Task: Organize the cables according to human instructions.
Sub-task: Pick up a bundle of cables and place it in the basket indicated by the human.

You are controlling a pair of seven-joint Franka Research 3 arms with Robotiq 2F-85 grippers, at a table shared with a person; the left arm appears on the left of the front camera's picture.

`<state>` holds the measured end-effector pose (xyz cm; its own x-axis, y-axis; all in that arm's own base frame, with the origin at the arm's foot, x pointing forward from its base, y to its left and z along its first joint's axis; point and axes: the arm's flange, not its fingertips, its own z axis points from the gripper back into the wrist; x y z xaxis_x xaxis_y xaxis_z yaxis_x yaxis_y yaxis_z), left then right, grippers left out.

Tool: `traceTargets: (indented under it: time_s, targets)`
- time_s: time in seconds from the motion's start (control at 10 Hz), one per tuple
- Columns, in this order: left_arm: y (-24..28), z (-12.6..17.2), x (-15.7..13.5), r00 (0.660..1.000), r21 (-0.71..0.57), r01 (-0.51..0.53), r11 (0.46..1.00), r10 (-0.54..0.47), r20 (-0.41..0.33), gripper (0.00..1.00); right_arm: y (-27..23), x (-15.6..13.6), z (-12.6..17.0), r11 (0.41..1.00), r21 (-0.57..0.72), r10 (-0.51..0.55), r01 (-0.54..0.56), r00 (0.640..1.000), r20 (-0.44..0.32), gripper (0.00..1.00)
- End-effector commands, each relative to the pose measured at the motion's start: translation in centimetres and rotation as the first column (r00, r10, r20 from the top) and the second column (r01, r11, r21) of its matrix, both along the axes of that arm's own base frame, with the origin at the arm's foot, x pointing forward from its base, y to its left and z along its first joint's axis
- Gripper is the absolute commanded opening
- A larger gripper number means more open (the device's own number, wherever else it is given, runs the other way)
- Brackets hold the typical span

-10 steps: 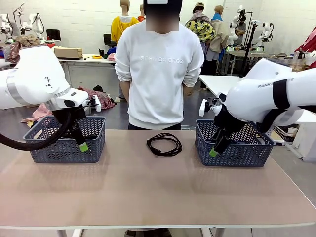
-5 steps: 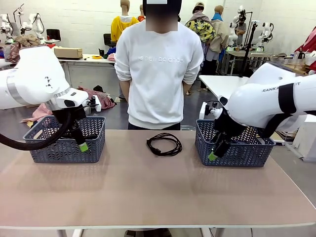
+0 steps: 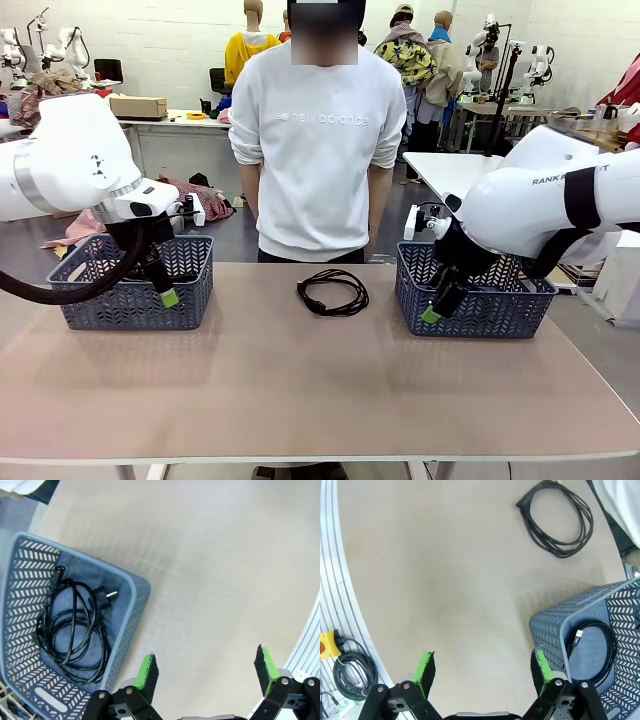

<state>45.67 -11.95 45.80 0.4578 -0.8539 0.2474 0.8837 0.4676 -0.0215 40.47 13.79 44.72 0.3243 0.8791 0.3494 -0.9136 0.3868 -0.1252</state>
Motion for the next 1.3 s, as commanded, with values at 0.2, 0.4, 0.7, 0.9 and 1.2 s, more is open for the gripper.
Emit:
traceTargets:
  time_s: [0.2, 0.4, 0.7, 0.9, 1.2]
  targets:
    - [0.38, 0.09, -0.07, 1.0, 0.004, 0.002, 1.0, -0.002, -0.005, 1.0, -0.03, 0.26, 0.06, 1.0, -0.012, -0.006, 0.006, 1.0, 0.002, 1.0]
    - [0.38, 0.09, -0.07, 1.0, 0.004, 0.002, 1.0, -0.002, -0.005, 1.0, -0.03, 0.26, 0.06, 1.0, -0.012, -0.006, 0.006, 1.0, 0.002, 1.0]
    - [0.38, 0.09, -0.07, 1.0, 0.004, 0.002, 1.0, -0.002, -0.005, 1.0, -0.03, 0.26, 0.06, 1.0, -0.012, -0.006, 0.006, 1.0, 0.002, 1.0]
    - [0.38, 0.09, -0.07, 1.0, 0.004, 0.002, 1.0, -0.002, -0.005, 1.0, -0.03, 0.26, 0.06, 1.0, -0.012, -0.006, 0.006, 1.0, 0.002, 1.0]
    - [0.38, 0.09, -0.07, 1.0, 0.004, 0.002, 1.0, -0.002, -0.005, 1.0, -0.03, 0.26, 0.06, 1.0, -0.012, -0.006, 0.006, 1.0, 0.002, 1.0]
